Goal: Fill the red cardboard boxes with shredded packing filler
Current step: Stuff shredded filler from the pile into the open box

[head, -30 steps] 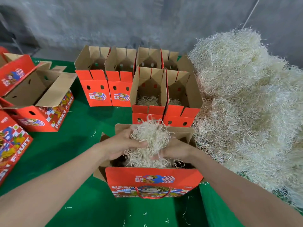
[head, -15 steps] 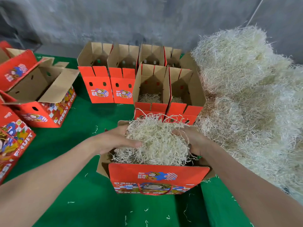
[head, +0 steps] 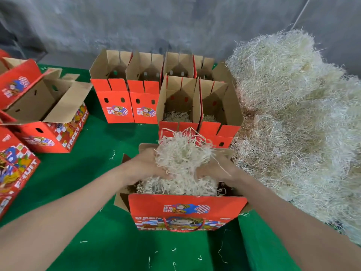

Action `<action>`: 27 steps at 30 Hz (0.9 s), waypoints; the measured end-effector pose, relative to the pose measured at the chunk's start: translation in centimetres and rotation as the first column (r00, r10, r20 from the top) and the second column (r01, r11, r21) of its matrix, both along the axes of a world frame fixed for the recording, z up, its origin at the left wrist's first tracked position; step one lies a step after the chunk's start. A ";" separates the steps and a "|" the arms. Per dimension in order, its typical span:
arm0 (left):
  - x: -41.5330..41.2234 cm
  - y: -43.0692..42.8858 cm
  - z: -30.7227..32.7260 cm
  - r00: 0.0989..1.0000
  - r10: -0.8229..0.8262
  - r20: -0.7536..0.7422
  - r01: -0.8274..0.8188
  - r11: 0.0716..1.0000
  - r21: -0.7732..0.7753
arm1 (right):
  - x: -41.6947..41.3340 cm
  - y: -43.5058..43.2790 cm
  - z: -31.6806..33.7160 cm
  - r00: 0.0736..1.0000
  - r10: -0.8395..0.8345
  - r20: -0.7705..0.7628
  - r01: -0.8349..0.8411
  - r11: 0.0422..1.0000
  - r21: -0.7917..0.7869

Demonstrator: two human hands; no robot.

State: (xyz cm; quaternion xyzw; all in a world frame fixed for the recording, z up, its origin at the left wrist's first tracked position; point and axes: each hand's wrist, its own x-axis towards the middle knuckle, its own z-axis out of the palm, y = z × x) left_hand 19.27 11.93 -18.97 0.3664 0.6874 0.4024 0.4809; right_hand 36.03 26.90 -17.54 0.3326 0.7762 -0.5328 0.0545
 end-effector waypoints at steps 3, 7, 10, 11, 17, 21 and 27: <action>-2.4 -1.5 0.6 0.998 0.015 -0.059 -0.016 1.000 -0.026 | 1.0 2.0 0.3 0.986 -0.111 0.127 0.075 0.962 0.264; -3.0 -1.8 -0.2 0.990 -0.052 -0.131 0.024 0.978 -0.207 | 1.7 2.0 0.4 0.989 -0.077 0.124 0.046 0.971 0.233; -3.2 -2.1 -0.6 0.980 -0.100 -0.174 0.047 0.958 -0.283 | 3.3 2.7 0.3 0.999 -0.005 0.050 0.007 0.999 -0.039; -3.4 -2.1 -0.8 0.975 -0.124 -0.184 0.062 0.948 -0.311 | 3.8 3.1 0.6 1.000 0.009 0.027 -0.005 0.986 -0.166; -2.3 -0.8 -1.3 0.868 -0.414 -0.274 0.222 0.817 -0.532 | 3.6 2.4 -0.2 0.951 0.280 0.134 -0.284 0.959 0.009; -2.1 0.6 -2.4 0.725 -0.533 -0.435 0.192 0.764 -0.617 | 2.0 2.3 -1.6 0.850 0.309 0.427 -0.450 0.848 0.281; -1.5 2.7 -3.5 0.619 -0.662 -0.422 0.291 0.693 -0.660 | 0.3 2.3 -2.0 0.776 0.351 0.524 -0.517 0.830 0.209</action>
